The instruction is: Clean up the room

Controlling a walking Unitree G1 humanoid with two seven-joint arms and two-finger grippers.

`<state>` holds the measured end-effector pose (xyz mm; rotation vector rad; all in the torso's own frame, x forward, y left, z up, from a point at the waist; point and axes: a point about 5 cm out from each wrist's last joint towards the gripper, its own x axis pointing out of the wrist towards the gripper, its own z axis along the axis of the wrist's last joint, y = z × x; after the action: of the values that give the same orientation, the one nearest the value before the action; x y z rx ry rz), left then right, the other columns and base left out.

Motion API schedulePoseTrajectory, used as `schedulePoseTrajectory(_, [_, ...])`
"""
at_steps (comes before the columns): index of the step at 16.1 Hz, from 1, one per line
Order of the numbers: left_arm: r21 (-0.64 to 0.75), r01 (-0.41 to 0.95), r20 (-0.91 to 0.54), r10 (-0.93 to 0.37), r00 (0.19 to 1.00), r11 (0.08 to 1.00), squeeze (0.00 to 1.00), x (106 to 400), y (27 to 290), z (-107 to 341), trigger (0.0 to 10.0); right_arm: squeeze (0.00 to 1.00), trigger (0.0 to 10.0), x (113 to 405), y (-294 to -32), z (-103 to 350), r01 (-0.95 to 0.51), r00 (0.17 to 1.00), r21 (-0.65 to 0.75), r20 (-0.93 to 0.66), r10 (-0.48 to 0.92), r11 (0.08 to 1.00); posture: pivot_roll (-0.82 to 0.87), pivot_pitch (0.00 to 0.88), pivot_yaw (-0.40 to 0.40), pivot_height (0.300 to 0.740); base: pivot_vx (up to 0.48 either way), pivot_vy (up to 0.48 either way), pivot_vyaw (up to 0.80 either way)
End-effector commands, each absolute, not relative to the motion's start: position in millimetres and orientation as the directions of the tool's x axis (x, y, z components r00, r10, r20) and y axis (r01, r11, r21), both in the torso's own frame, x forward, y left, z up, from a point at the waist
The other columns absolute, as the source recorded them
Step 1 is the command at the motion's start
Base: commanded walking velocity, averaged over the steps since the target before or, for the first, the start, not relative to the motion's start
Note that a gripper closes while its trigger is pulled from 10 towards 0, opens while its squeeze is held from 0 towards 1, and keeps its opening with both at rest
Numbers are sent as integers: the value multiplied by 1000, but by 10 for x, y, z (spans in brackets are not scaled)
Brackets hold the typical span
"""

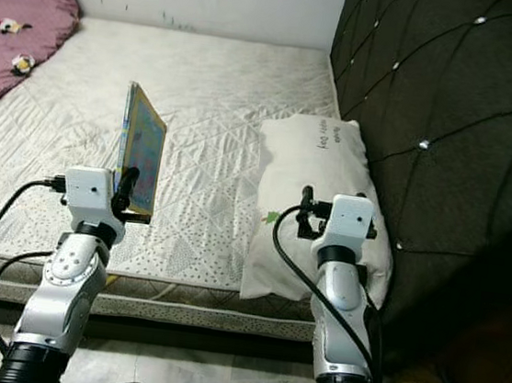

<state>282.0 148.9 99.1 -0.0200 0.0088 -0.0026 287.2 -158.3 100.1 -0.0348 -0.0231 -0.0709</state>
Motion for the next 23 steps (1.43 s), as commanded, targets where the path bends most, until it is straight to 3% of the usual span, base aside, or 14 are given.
schedulePoseTrajectory(1, [-30, 28, 54, -26, 998, 999, 0, 2832, 1476, 1110, 10000, 0, 10000, 2886, -1577, 1014, 61, 998, -32, 20, -60, 998, -18, 0, -8, 740, 0, 0, 0])
schedulePoseTrajectory(4, [-44, 55, 64, -52, 997, 997, 0, 2825, 1456, 1125, 10000, 0, 10000, 2889, -1572, 1013, 58, 998, -31, 19, -58, 998, -18, 0, -6, 740, 0, 0, 0])
schedulePoseTrajectory(16, [-53, 60, 53, -58, 997, 997, 0, 2819, 1449, 1117, 10000, 0, 10000, 2905, -1577, 1031, 57, 998, -22, 19, -56, 998, -24, 0, -4, 740, 326, 0, -168])
schedulePoseTrajectory(23, [-47, 22, 29, -21, 999, 999, 0, 2837, 1473, 1086, 10000, 0, 10000, 2906, -1576, 1032, 59, 998, -24, 17, -59, 998, -25, 0, -3, 740, 0, 0, 0])
